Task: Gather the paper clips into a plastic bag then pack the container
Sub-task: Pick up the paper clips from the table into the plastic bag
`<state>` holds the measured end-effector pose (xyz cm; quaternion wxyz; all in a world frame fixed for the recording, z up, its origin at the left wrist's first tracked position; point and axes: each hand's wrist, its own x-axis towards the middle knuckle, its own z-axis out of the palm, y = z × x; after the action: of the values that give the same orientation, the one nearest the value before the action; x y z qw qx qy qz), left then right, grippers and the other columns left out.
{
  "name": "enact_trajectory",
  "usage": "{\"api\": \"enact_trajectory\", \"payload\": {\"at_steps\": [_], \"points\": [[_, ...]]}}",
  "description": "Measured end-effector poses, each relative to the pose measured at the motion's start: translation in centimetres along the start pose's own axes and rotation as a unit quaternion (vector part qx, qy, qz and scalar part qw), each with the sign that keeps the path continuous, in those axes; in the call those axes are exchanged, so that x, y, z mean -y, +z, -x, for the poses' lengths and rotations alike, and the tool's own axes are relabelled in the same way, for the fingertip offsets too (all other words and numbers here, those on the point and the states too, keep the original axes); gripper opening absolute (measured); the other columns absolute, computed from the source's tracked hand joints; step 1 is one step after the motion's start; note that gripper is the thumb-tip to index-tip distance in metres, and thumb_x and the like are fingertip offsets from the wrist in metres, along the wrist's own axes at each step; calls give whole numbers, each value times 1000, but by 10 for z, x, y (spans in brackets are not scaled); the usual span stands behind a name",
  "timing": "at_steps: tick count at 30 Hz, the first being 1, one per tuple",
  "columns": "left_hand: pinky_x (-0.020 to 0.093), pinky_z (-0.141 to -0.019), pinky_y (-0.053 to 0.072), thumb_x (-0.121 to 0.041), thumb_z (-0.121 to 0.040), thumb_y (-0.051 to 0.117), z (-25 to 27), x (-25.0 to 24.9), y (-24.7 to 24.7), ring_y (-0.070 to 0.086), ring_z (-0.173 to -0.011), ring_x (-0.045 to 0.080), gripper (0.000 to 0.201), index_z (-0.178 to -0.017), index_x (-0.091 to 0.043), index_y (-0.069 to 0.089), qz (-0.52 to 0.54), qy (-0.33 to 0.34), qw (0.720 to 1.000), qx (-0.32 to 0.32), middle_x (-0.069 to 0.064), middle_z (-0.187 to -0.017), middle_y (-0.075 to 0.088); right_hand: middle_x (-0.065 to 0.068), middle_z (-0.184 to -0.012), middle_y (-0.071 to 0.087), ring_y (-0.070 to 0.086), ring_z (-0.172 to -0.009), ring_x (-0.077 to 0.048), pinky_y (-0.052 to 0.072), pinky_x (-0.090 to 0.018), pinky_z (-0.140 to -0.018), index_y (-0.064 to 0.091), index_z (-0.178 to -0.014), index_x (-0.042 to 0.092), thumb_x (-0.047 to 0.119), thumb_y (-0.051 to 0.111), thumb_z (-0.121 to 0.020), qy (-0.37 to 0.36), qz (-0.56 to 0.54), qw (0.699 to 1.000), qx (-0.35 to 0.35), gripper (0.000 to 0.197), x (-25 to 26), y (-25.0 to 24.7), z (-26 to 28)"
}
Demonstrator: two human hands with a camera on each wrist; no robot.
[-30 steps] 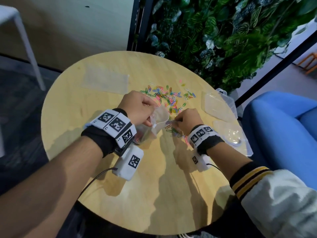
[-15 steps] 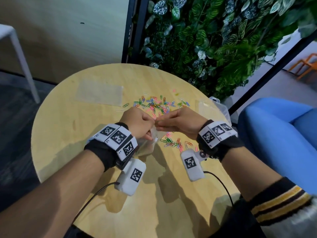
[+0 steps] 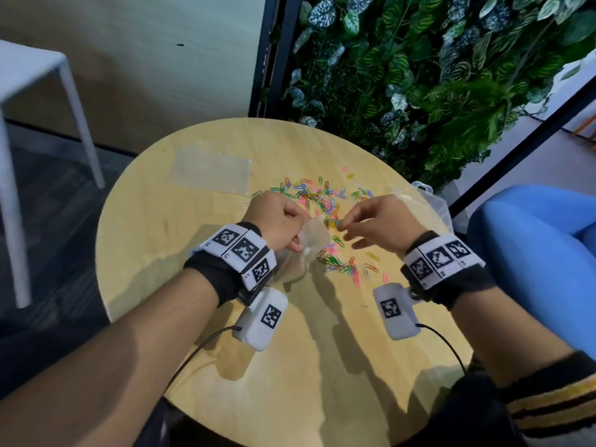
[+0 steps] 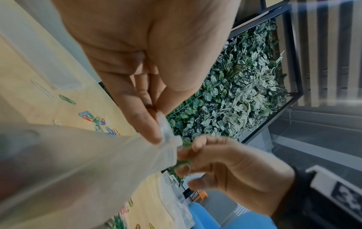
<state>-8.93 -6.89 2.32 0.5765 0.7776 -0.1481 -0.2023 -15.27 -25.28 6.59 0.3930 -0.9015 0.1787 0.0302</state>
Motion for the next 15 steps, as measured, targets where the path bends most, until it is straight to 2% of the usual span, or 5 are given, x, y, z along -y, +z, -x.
{"api": "enact_trajectory", "payload": {"at_steps": [2,5,7,11,15], "points": [[43,-70,62,-11,-94,64,-1,-1,-4,73,-59,28,22,-77,-21,73,-4,-1,1000,-2,10,-68,72,-15,-93,73,70,-73,-21,62,-32,-60,71,-89,11,6,77,-77,72,45,996,-32,14,-28,-16,-3],[44,-70,62,-9,-93,63,-2,0,-10,72,-55,27,23,-75,-17,73,-18,-13,1000,0,5,-59,69,-12,-122,62,67,-88,-27,60,-33,-52,49,-135,21,29,90,-61,238,96,966,32,85,-74,-18,-3],[45,-68,63,-6,-93,59,-1,1,-14,70,-51,25,21,-80,-7,75,-34,-25,999,-8,7,-58,69,-13,-143,45,62,-105,-31,61,-39,-59,28,-150,17,32,90,-61,283,109,952,49,110,-92,-13,1],[35,-61,62,-8,-95,57,3,-1,-20,67,-47,22,19,-87,-9,75,-61,-20,997,-37,7,-59,67,-13,-137,47,52,-121,-33,51,-45,-96,40,-141,9,67,79,-57,257,283,920,84,109,-99,4,6],[34,-59,61,-9,-94,59,0,0,-23,65,-42,19,19,-84,-9,75,-56,-21,997,-40,0,-50,64,-11,-122,47,55,-108,-31,51,-36,-87,46,-132,21,82,74,-40,229,292,928,27,114,-97,20,-3]]}}
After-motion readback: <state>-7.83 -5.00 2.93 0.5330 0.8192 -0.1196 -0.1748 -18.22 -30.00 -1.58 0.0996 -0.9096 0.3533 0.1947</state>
